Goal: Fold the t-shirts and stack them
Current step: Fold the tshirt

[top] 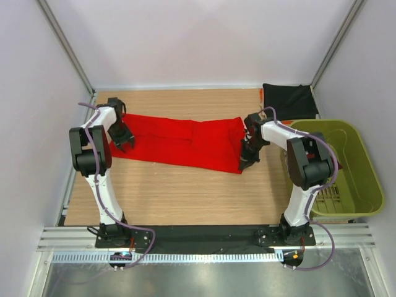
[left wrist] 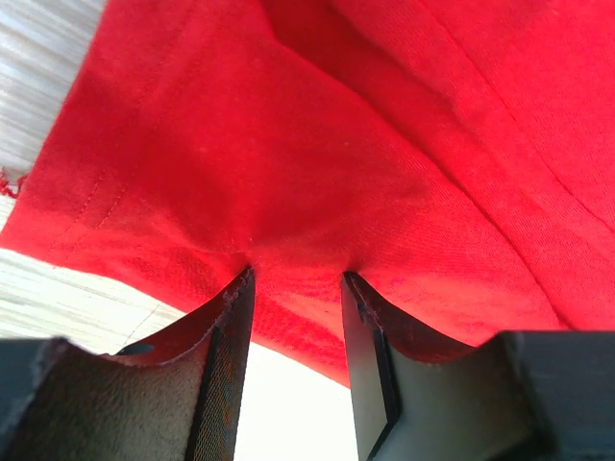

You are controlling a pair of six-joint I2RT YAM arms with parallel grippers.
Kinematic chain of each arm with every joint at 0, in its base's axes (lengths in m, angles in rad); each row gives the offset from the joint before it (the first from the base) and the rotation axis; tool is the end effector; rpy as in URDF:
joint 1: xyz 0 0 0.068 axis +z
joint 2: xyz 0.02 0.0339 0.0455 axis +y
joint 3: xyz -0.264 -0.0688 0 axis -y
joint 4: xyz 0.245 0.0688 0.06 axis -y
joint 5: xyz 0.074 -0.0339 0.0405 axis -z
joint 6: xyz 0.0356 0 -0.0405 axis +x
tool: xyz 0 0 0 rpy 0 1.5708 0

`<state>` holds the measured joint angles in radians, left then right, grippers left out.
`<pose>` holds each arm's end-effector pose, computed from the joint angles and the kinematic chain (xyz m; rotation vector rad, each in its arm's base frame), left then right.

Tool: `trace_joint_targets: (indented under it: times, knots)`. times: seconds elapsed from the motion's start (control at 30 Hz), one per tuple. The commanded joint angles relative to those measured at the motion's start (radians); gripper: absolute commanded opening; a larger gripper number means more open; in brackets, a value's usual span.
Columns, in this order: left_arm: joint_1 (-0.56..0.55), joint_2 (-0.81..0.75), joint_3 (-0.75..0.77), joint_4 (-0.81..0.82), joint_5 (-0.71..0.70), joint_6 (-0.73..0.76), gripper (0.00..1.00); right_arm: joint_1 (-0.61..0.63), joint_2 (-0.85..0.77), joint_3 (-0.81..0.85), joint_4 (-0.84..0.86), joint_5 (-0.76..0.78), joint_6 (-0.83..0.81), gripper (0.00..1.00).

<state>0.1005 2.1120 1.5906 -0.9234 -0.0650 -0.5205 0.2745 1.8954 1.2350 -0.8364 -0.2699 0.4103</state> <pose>0.4098 0.0436 0.1611 -0.9238 2.8588 0.0560 0.3271 0.1020 0.1528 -0.1942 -3.0840 -0.4336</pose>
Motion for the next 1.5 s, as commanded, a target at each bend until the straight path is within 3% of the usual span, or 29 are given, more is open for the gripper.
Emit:
trace_joint_targets:
  times: [0.0,0.3,0.47,0.53,0.6,0.8,0.93,1.1,1.27,1.47]
  knots:
    - [0.018,0.017,-0.038,0.001,-0.088,-0.004,0.43,-0.006,-0.127,-0.073,0.022,0.066,0.068,0.01]
    - [0.018,-0.015,-0.054,-0.052,-0.114,-0.042,0.44,-0.008,-0.263,-0.226,0.088,0.101,0.217,0.02]
    - [0.018,-0.076,0.024,-0.080,-0.091,-0.056,0.45,-0.006,-0.277,-0.186,0.037,0.103,0.261,0.28]
    - [0.016,-0.076,0.109,-0.103,-0.081,-0.055,0.46,-0.008,-0.262,-0.116,-0.022,0.123,0.271,0.36]
    - [0.015,-0.066,0.181,-0.111,-0.070,-0.050,0.46,-0.006,-0.231,-0.019,-0.068,0.164,0.298,0.36]
    - [0.015,-0.044,0.223,-0.008,0.013,-0.024,0.47,0.011,-0.069,0.254,-0.211,0.313,0.516,0.36]
    - [0.016,0.008,0.250,0.037,0.059,-0.016,0.48,0.049,0.072,0.470,-0.323,0.383,0.637,0.41]
    - [0.028,0.089,0.324,0.061,0.123,0.023,0.49,0.086,0.240,0.708,-0.402,0.408,0.835,0.43]
    - [0.097,0.138,0.367,0.048,0.126,-0.013,0.50,0.111,0.317,0.770,-0.406,0.457,1.033,0.43]
    - [0.168,0.183,0.404,0.037,0.131,-0.009,0.49,0.129,0.387,0.764,-0.377,0.485,1.091,0.43]
